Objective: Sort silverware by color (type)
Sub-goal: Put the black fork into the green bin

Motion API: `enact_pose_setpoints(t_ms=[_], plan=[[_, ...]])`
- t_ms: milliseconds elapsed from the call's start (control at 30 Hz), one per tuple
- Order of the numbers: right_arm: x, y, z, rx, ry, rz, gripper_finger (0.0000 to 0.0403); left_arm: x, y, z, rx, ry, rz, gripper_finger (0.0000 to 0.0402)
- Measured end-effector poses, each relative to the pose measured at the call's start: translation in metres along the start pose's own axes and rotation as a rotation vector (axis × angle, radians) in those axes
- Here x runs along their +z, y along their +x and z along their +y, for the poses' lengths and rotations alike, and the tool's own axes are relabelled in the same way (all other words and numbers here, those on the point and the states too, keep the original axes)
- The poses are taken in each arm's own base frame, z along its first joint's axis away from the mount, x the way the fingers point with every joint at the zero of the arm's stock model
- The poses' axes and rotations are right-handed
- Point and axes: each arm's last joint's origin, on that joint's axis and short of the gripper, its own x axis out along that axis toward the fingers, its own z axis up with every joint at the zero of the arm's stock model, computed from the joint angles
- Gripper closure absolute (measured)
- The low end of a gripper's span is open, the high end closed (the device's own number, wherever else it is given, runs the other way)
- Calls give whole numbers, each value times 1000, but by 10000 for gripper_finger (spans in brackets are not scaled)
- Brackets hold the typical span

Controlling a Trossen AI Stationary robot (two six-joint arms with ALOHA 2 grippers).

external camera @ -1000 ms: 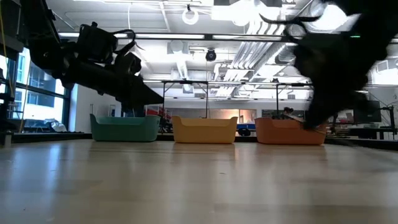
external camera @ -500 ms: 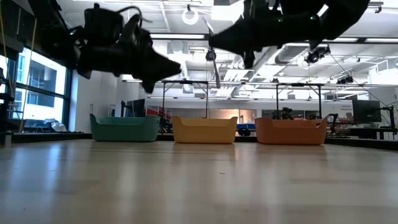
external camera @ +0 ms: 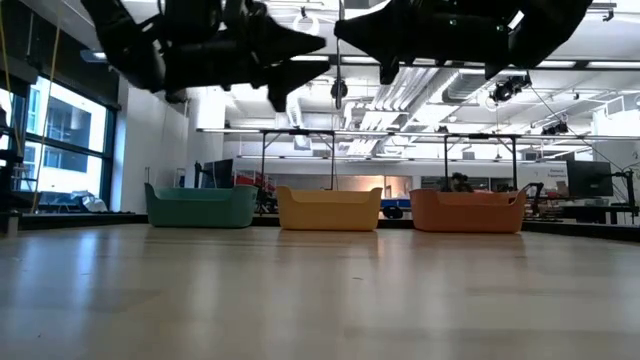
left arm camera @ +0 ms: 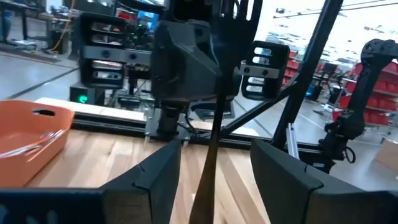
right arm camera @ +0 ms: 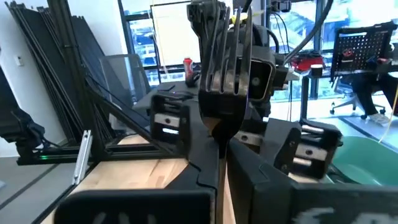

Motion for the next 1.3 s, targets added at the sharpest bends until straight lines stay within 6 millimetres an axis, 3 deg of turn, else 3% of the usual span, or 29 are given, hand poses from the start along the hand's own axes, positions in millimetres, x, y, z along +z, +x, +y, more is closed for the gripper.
enact_pose_setpoints(t_ms=[267, 533, 667, 800, 933, 1067, 1167, 1300], plan=[[1, 0, 0, 4, -21, -7, 403, 0, 25, 7, -14, 10, 1, 238], [1, 0, 0, 7, -25, -7, 402, 1, 26, 6, -81, 65, 8, 388], [1, 0, 0, -4, -16, -6, 387, 1, 26, 6, -85, 86, 11, 392], [0, 0, -1, -44, 21, -7, 338, 5, 22, 12, -68, 86, 10, 395], [1, -1, -5, -107, 26, -10, 289, 12, 13, 21, -15, 74, 60, 396], [9, -8, -11, -150, 5, 2, 269, 21, -3, 26, 70, 89, 161, 396], [12, -16, -15, -180, -21, 61, 278, 32, -24, 28, 176, 96, 268, 396], [11, -26, -19, -245, -45, 165, 323, 44, -69, 33, 451, 48, 460, 396]])
